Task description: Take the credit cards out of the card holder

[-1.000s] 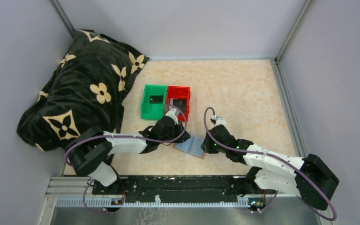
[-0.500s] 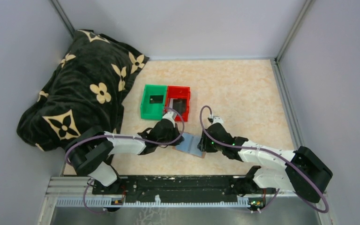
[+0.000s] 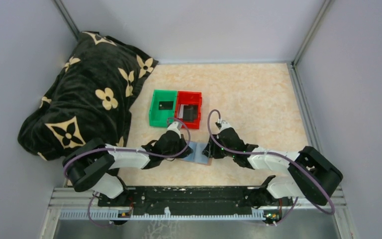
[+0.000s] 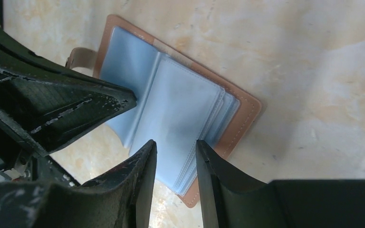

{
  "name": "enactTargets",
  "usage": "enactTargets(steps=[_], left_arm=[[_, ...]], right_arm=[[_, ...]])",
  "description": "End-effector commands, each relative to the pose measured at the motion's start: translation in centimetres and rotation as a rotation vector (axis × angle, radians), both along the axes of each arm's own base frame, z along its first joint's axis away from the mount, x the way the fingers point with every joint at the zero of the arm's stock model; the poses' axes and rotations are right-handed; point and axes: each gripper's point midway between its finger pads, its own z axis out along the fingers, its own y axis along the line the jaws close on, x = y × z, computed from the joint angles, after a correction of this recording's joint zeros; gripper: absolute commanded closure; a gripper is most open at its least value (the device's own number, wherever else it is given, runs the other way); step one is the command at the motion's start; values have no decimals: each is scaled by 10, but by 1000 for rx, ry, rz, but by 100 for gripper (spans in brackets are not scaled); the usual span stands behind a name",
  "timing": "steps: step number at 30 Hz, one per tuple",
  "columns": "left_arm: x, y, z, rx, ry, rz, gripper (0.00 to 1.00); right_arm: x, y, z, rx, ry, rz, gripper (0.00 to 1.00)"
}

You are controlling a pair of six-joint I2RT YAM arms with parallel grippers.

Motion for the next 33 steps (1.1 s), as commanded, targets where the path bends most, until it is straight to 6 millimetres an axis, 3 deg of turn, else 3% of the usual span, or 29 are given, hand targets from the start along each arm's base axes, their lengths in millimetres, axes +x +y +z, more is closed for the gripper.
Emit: enactTargets(steps=[1,15,23,27,30,33], left_arm=[[-13,9,-9,42,36,-15,100],[-17,11,2,42,21,-27,100],[-18,17,4,47,12,-16,96],[-3,45,10,154,-73,64,95],[8,58,18,181,-109,89,94],[19,61,24,162,-116,89,94]], right_arm=[[-16,17,-4,73,49,101,63],[2,43,53,220,-43,113,63],[7,38,42,166,-31,82,64],[2,33,33,140,-26,94,64],[-6,36,38,105,-62,144,77],[-13,39,41,36,-95,184,95]])
